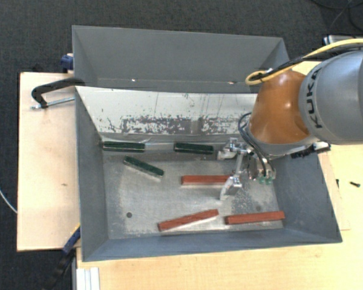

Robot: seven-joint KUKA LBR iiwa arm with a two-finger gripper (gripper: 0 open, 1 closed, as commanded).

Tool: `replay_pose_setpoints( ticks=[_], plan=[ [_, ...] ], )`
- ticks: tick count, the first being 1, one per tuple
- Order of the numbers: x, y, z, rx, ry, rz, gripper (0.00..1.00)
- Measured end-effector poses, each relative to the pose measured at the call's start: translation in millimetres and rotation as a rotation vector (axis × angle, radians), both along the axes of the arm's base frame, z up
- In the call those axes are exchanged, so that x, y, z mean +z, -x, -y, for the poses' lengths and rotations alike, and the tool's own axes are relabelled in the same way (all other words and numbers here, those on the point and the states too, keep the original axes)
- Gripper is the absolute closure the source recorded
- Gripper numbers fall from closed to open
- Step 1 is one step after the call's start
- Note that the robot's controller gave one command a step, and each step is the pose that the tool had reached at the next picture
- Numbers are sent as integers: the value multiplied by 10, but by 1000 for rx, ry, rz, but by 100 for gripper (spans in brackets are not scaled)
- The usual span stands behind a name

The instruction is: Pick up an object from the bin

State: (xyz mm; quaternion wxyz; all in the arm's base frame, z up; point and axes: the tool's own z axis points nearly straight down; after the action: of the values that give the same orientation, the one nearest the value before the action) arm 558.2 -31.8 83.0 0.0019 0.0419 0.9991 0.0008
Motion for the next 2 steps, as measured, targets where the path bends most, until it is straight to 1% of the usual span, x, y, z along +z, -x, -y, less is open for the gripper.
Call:
replay_pose_setpoints(
  ticks=[1, 2],
  plan=[
    [-35, -5, -41, -17, 1, 2, 0],
    [71, 36, -155, -54, 0, 0, 0]
  ],
)
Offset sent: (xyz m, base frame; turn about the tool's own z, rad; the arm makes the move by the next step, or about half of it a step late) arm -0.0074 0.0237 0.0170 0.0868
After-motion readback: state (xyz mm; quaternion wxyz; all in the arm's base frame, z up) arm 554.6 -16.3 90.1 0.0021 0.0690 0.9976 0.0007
